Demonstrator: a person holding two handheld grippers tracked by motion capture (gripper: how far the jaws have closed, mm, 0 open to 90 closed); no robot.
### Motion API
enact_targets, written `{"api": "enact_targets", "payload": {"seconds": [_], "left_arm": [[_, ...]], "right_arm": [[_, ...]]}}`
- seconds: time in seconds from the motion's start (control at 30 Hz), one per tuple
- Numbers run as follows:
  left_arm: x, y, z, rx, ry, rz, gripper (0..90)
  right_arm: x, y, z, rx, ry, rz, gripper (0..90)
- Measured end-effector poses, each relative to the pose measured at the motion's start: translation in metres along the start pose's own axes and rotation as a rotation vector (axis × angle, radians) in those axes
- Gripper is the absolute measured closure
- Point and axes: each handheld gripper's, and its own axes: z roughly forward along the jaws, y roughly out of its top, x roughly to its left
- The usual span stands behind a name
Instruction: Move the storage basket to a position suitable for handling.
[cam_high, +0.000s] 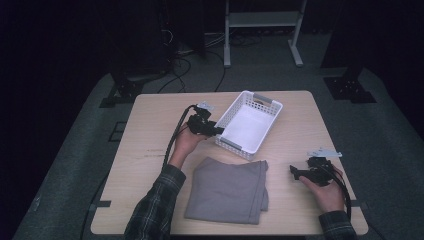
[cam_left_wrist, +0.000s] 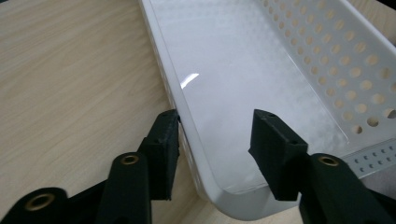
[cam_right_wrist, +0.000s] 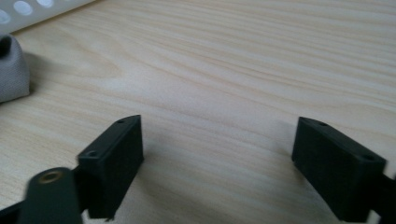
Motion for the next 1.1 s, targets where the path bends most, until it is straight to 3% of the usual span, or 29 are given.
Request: {"api": "enact_targets", "payload": {"seconds": [0.03, 0.17, 0.27, 0.4, 0.63, 0.8, 0.87, 1.0, 1.1], "left_arm": [[0.002, 0.000, -0.009, -0.017, 0.000, -0.011, 43.2], [0.004, 0.000, -0.023, -0.041, -0.006, -0.021, 34.5], [0.001, -0.006, -0.043, -0.055, 0.013, -0.002, 28.3], [-0.002, -0.015, -0.056, -0.029, 0.030, 0.011, 21.2], [-0.010, -0.045, -0.076, -0.018, 0.083, 0.026, 9.4], [-0.016, -0.081, -0.089, -0.007, 0.119, 0.000, 3.7], [-0.016, -0.087, -0.091, -0.003, 0.126, -0.004, 3.0], [-0.019, -0.116, -0.096, 0.059, 0.167, -0.020, 2.1], [-0.020, -0.126, -0.100, 0.058, 0.193, -0.017, 1.3]], "right_arm": [[0.000, 0.002, -0.002, 0.005, -0.005, 0.006, 26.5], [0.004, 0.009, -0.004, -0.004, 0.014, 0.010, 27.8], [0.012, 0.018, -0.008, -0.016, 0.031, 0.016, 28.4], [0.019, 0.028, -0.011, -0.036, 0.053, 0.024, 29.9], [0.036, 0.058, -0.008, -0.079, 0.101, 0.022, 29.9], [0.048, 0.080, -0.002, -0.107, 0.121, 0.026, 30.5], [0.050, 0.084, 0.000, -0.109, 0.124, 0.029, 31.2], [0.057, 0.102, 0.009, -0.113, 0.125, 0.033, 33.1], [0.061, 0.108, 0.012, -0.119, 0.124, 0.037, 34.5]]}}
